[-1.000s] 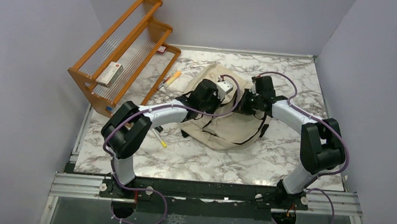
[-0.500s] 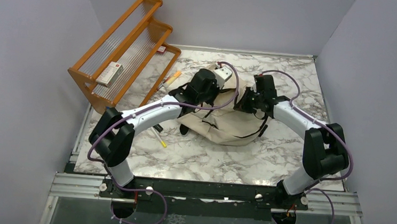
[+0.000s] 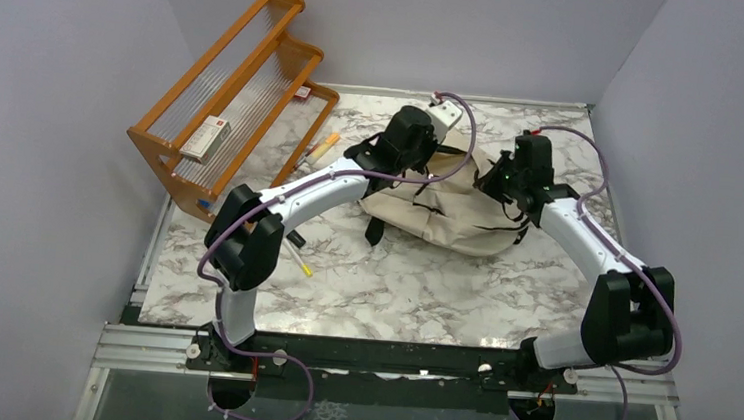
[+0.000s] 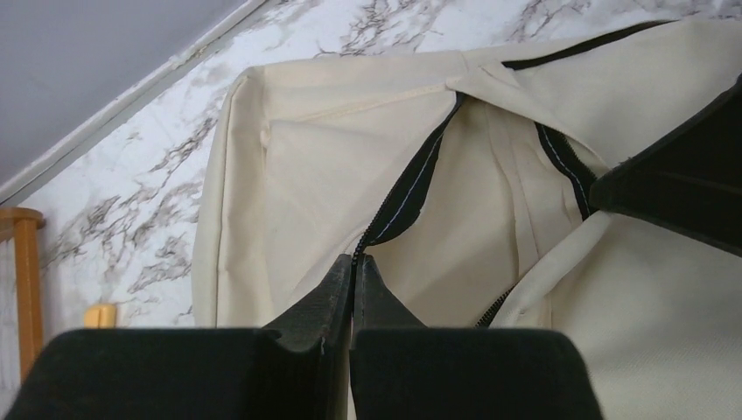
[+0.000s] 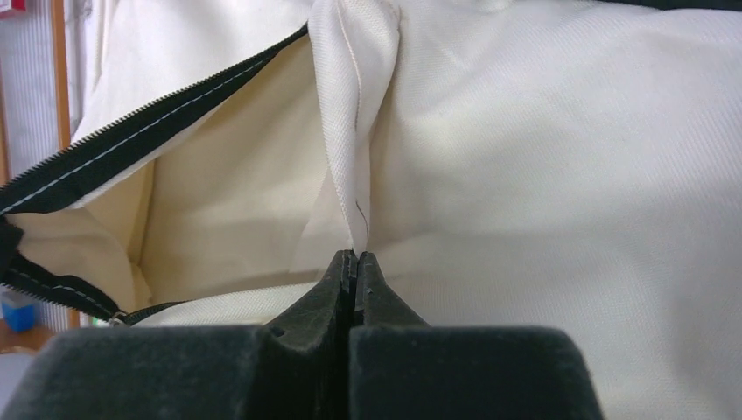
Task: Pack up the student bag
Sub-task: Unzip the student bag at the center of the board.
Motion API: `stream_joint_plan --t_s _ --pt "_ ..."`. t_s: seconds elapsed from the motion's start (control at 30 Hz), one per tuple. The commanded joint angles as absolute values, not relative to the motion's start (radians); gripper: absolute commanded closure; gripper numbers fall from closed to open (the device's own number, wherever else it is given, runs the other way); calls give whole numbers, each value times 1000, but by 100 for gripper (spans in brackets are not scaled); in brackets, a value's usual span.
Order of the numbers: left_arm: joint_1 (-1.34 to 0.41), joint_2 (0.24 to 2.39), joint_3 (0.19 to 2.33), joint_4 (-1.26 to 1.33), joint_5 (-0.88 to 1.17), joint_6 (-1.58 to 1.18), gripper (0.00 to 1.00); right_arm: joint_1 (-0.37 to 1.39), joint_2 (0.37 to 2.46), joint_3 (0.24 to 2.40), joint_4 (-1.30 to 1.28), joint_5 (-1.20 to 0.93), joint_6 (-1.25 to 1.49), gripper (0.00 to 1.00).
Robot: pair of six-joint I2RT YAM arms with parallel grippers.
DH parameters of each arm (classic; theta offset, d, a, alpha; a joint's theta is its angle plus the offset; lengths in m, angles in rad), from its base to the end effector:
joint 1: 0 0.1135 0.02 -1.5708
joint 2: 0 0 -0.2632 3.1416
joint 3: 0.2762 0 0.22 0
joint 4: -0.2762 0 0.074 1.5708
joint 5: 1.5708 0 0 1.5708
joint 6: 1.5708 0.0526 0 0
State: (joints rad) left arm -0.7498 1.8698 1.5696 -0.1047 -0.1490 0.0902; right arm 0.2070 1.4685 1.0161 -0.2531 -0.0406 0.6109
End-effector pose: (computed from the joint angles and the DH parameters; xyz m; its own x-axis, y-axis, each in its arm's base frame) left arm 0.3224 -0.2896 0.3101 -0.2354 0.3409 -0.9101 0.5977 0.7892 0.1410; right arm 0.2991 0.0650 0.2547 -0.6549 0.4481 -0.6085 0.1710 0.8722 0.4582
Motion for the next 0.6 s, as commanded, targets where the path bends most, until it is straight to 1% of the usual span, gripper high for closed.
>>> stream_joint_plan --t_s 0.0,0.1,0.13,0.2,0.3,0.33,0.43,0.57 --pt "-740 1863 1608 -51 -101 112 100 184 1385 968 -282 -3 542 100" --pt "-740 1819 1527 -51 -66 86 100 185 1363 946 -278 -83 524 99" --pt "-740 1798 1496 -48 -70 68 96 185 1354 938 -279 -97 521 97" --pt "-739 1748 1411 -33 -75 41 85 185 1336 931 -285 -108 519 91" --pt "-739 1668 1312 -5 -104 6 60 184 1305 924 -286 -99 514 82" --pt "-738 1644 1287 -4 -115 5 54 184 1297 927 -288 -94 510 79" --pt "-732 1579 1240 -4 -143 4 45 184 1271 948 -306 -77 496 73" --pt "-678 1513 1201 -30 -142 -39 39 184 1245 973 -331 -71 484 66"
